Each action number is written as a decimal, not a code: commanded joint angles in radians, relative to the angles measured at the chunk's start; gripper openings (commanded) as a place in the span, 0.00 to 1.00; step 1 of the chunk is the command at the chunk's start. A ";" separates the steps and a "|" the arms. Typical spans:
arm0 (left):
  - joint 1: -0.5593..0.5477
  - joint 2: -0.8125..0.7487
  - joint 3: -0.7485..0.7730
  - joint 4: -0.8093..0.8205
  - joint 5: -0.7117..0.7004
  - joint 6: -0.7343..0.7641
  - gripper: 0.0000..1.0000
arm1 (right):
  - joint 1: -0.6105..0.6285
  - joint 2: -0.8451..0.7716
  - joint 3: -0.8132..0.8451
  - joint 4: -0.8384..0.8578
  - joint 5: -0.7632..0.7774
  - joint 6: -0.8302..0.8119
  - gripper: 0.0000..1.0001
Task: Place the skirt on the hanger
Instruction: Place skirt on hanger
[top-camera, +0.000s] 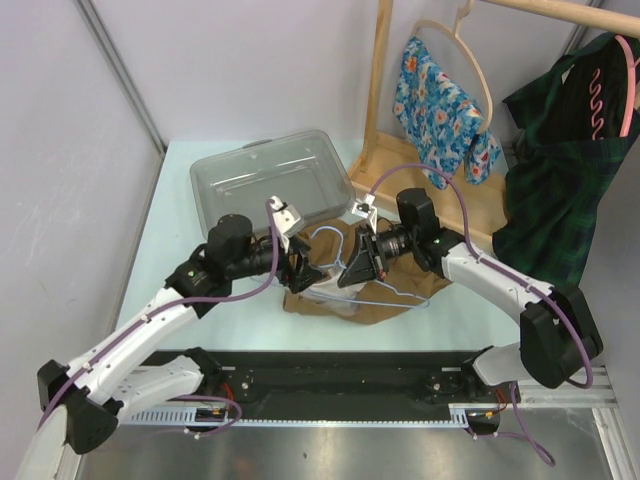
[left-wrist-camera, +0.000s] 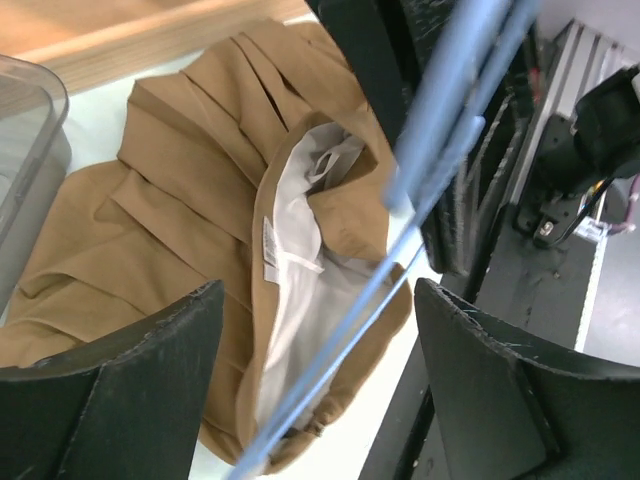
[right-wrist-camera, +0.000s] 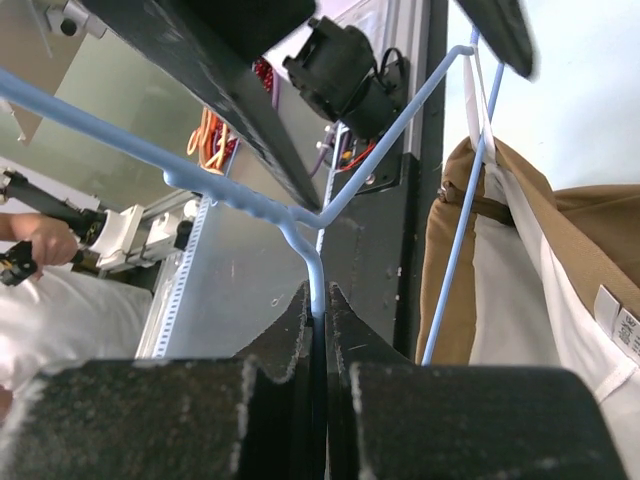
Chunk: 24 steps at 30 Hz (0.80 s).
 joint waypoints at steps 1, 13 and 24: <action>0.007 0.039 0.045 -0.005 0.036 0.089 0.77 | 0.021 0.003 0.061 -0.016 -0.019 -0.039 0.00; 0.007 0.149 0.073 0.012 -0.019 0.062 0.00 | -0.022 -0.002 0.076 -0.109 0.047 -0.085 0.00; 0.004 0.096 0.031 0.081 -0.198 0.029 0.00 | -0.105 -0.140 0.074 -0.218 0.611 -0.128 0.33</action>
